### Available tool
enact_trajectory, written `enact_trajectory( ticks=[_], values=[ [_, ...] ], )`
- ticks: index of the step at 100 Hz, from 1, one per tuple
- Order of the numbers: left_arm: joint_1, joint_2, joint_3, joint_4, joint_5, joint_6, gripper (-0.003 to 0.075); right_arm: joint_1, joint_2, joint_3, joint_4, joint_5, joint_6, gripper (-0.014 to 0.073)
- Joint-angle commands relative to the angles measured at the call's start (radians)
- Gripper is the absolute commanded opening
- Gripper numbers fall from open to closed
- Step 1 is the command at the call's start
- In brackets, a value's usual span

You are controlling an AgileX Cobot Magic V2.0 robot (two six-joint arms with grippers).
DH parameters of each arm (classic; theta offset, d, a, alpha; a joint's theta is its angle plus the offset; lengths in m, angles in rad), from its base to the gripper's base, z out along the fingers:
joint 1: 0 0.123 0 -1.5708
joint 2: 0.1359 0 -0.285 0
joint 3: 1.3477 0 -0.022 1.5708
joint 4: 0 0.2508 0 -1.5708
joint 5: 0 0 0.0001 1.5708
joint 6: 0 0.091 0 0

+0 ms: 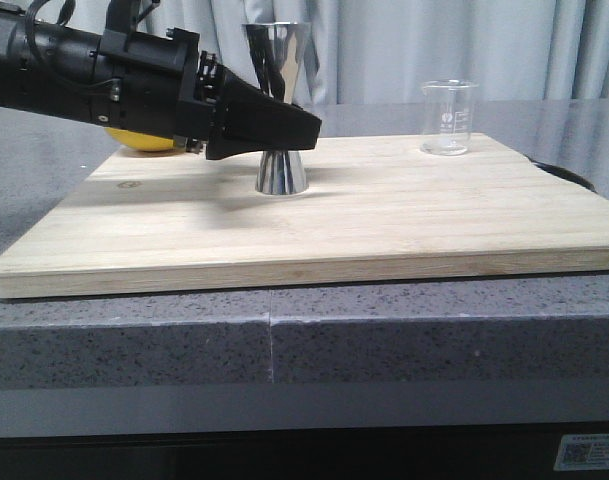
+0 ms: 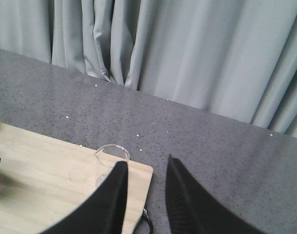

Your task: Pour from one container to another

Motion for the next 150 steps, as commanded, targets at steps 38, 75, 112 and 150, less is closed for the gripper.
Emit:
enact_trajectory(
  ticks=[38, 75, 112, 150],
  values=[
    [0.041, -0.131, -0.028, 0.074, 0.070, -0.131, 0.0454, 0.001, -0.009, -0.028, -0.011, -0.095, 0.000, 0.0166],
    [0.117, -0.281, -0.028, 0.268, 0.078, -0.290, 0.0454, 0.001, -0.009, -0.028, -0.011, -0.098, 0.000, 0.0166],
    [0.355, -0.591, -0.028, 0.296, 0.047, -0.527, 0.0453, -0.001, -0.039, -0.028, -0.026, -0.067, 0.000, 0.0166],
    [0.517, -0.986, -0.024, 0.362, -0.401, -0.701, 0.0453, -0.001, -0.173, -0.028, -0.100, 0.019, 0.000, 0.0167]
  ],
)
